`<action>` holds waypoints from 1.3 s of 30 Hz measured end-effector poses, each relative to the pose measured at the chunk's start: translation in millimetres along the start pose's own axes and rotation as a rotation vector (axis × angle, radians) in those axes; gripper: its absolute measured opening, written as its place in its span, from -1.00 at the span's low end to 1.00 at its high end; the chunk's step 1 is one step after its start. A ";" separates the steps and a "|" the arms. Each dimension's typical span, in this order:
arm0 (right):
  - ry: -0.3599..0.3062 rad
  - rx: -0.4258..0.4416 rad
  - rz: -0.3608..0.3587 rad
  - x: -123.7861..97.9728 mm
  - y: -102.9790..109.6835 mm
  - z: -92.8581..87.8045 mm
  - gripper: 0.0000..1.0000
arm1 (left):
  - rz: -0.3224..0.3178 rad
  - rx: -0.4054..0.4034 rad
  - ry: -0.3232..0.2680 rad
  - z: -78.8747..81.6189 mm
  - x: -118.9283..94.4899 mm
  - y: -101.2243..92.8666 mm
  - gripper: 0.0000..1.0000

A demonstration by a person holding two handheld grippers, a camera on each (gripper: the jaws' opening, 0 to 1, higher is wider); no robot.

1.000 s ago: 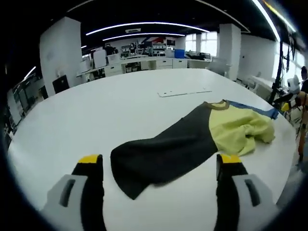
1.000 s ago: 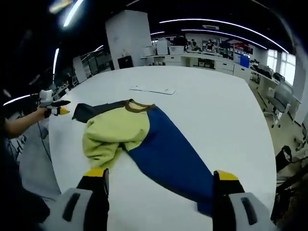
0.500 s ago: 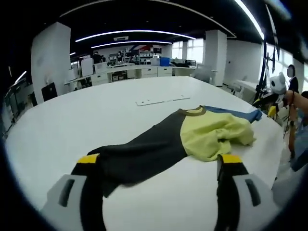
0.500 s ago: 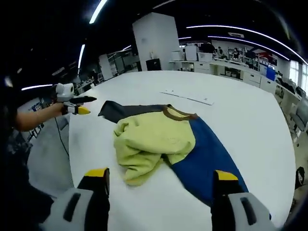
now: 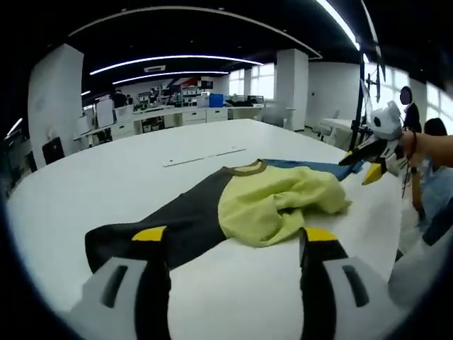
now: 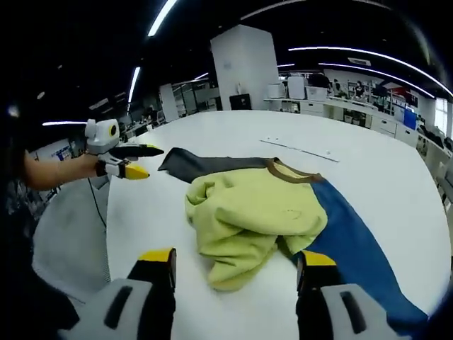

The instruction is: Fold the garment on the visible template until the final outline fits inside the template.

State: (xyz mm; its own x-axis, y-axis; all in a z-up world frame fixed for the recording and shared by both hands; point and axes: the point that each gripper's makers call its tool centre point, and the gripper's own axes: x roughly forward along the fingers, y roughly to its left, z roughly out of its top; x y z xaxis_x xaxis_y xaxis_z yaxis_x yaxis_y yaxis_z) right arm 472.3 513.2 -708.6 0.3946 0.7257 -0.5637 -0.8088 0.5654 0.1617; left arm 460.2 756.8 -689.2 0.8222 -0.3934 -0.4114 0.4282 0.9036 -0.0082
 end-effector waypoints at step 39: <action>-0.006 0.124 -0.139 33.8 7.3 -39.1 -0.95 | -0.073 0.019 0.145 -47.1 87.4 -78.4 -0.93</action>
State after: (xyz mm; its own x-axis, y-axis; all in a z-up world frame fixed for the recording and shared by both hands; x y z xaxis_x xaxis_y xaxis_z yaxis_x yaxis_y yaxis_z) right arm 462.7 526.5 -758.2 0.5018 0.6389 -0.5831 -0.6862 0.7044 0.1813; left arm 480.7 659.6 -767.5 0.7268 -0.4278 -0.5374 0.4926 0.8699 -0.0264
